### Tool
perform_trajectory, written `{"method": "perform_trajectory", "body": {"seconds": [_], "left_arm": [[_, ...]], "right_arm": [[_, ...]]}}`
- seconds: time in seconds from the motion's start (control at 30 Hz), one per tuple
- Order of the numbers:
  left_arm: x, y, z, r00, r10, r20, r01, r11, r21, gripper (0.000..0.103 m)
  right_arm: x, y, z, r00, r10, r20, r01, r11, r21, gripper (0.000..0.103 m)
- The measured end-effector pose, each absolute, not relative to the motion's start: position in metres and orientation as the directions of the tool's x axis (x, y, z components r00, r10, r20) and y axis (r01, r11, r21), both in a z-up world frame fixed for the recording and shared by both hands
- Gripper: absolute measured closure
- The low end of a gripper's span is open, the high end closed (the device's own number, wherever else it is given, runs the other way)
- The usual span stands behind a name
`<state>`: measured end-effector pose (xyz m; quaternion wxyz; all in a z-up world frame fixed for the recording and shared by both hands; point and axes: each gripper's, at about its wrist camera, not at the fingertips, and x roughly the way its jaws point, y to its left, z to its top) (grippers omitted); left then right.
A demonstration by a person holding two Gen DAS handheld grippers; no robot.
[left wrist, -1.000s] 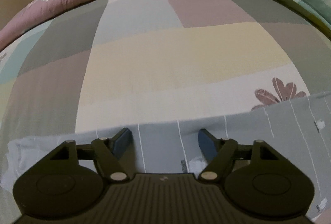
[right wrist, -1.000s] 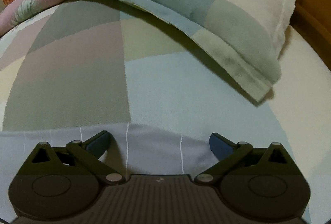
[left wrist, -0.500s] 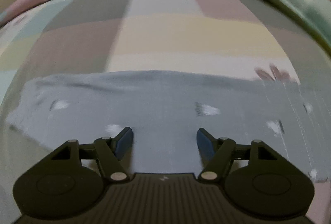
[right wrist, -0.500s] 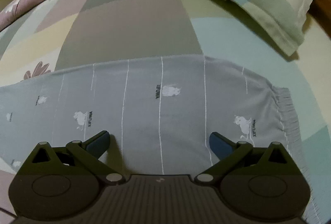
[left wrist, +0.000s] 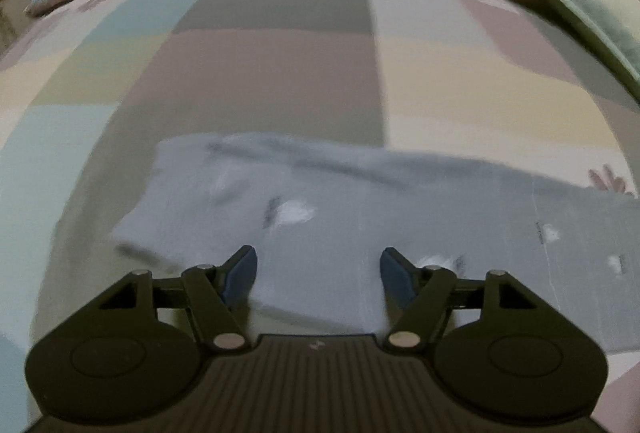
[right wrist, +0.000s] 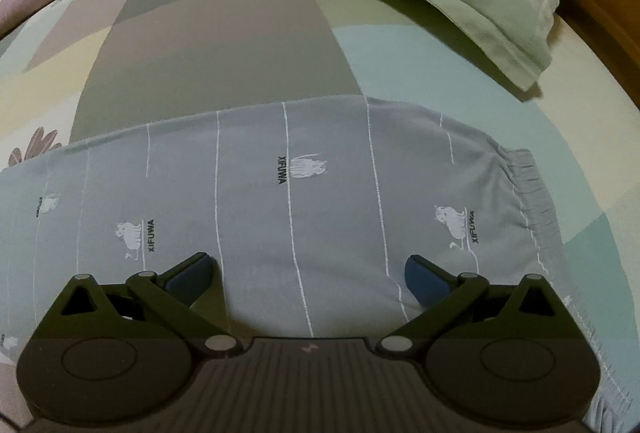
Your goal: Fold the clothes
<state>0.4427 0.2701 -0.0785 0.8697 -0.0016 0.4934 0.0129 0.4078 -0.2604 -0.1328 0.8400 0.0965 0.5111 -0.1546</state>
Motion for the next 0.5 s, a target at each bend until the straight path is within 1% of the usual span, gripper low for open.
{"method": "perform_trajectory", "body": {"seconds": [0.07,0.13,0.17,0.2,0.3,0.33,0.43,0.5], "left_arm": [[0.444,0.274,-0.073,0.494,0.053,-0.868,-0.013,0.998,0.054,0.032],[0.451,0.269,-0.064,0.518,0.083,-0.852,0.039,0.992,0.121,0.039],[0.454,0.264,-0.059,0.538,0.095,-0.838,0.072,0.985,0.159,0.039],[0.459,0.26,-0.055,0.554,0.09,-0.828,0.1,0.98,0.174,0.037],[0.479,0.25,-0.052,0.576,-0.001,-0.817,0.164,0.98,0.114,0.035],[0.485,0.246,-0.056,0.572,-0.015,-0.82,0.175,0.979,0.104,0.035],[0.5,0.241,-0.074,0.56,-0.009,-0.829,0.195,0.973,0.122,0.035],[0.502,0.255,-0.084,0.544,-0.011,-0.839,0.174,0.98,0.1,0.031]], "right_arm": [[0.407,-0.257,-0.129,0.424,-0.168,-0.89,0.369,0.929,0.0,0.0],[0.407,-0.253,-0.121,0.414,-0.173,-0.894,0.378,0.926,-0.004,0.0],[0.406,-0.251,-0.118,0.409,-0.176,-0.895,0.383,0.924,-0.006,0.0],[0.406,-0.248,-0.114,0.404,-0.178,-0.897,0.388,0.922,-0.008,0.0],[0.408,-0.232,-0.098,0.437,-0.166,-0.884,0.374,0.927,0.011,0.0],[0.409,-0.224,-0.094,0.444,-0.164,-0.881,0.365,0.931,0.011,0.0],[0.416,-0.203,-0.09,0.453,-0.143,-0.88,0.34,0.94,0.022,0.0],[0.42,-0.195,-0.092,0.457,-0.124,-0.881,0.345,0.938,0.047,0.0]]}}
